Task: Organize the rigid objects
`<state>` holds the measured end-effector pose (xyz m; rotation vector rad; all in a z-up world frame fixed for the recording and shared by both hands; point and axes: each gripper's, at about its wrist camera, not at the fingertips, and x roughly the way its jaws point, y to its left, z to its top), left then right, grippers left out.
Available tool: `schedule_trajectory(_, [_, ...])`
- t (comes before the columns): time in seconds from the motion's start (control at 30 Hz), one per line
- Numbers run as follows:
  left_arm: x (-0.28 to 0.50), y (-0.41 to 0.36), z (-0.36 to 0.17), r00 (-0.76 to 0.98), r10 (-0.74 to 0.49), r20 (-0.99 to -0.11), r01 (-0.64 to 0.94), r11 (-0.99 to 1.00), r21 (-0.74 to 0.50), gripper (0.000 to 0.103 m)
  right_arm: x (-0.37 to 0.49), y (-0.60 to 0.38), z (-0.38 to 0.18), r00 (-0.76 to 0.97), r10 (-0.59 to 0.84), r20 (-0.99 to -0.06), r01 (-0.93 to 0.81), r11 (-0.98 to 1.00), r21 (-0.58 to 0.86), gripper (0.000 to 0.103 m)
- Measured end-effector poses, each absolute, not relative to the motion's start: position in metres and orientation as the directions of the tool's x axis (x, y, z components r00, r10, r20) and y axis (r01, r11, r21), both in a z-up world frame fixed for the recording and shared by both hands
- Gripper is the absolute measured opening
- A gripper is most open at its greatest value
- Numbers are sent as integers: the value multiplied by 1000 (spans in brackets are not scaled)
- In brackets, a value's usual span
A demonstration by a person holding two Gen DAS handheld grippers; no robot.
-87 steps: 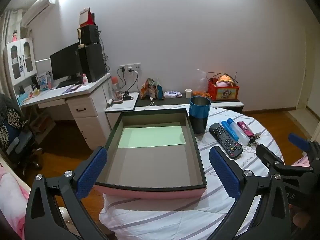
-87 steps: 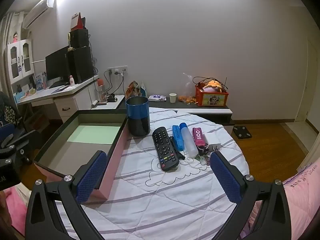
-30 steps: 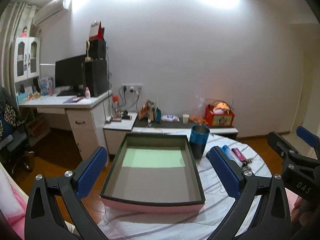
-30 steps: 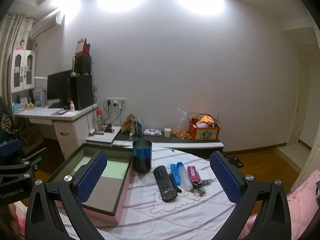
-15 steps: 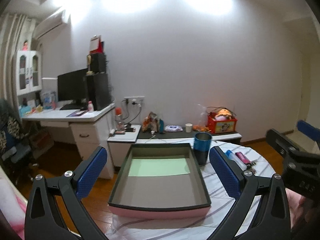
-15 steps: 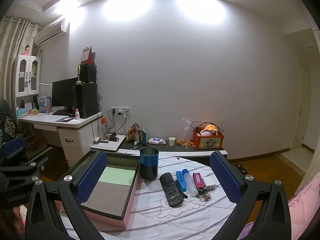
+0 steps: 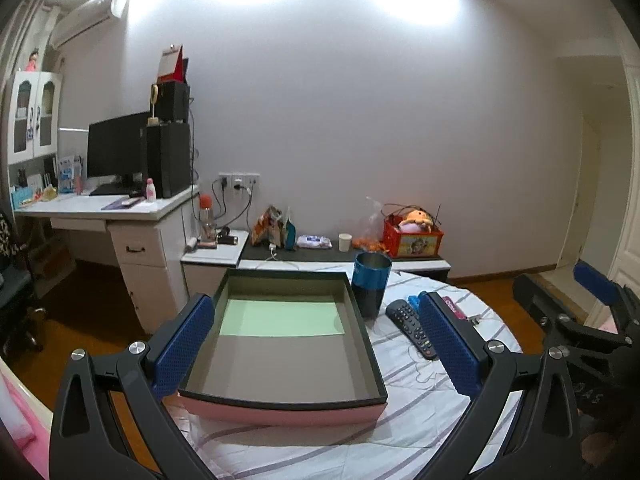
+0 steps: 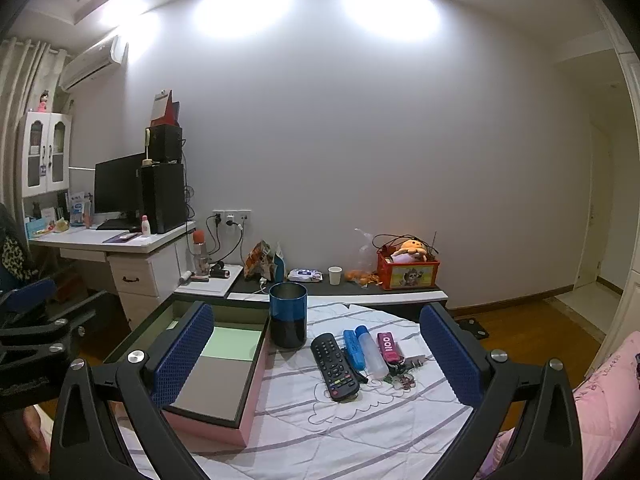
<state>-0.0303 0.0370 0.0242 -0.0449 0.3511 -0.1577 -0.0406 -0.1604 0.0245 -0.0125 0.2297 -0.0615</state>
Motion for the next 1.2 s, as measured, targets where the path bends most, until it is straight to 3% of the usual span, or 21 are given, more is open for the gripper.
schedule_trajectory(1.2, [-3, 28, 21, 955, -23, -297, 24, 1000, -2, 103, -1, -173, 22, 981, -19, -193, 18, 1000, -4, 103])
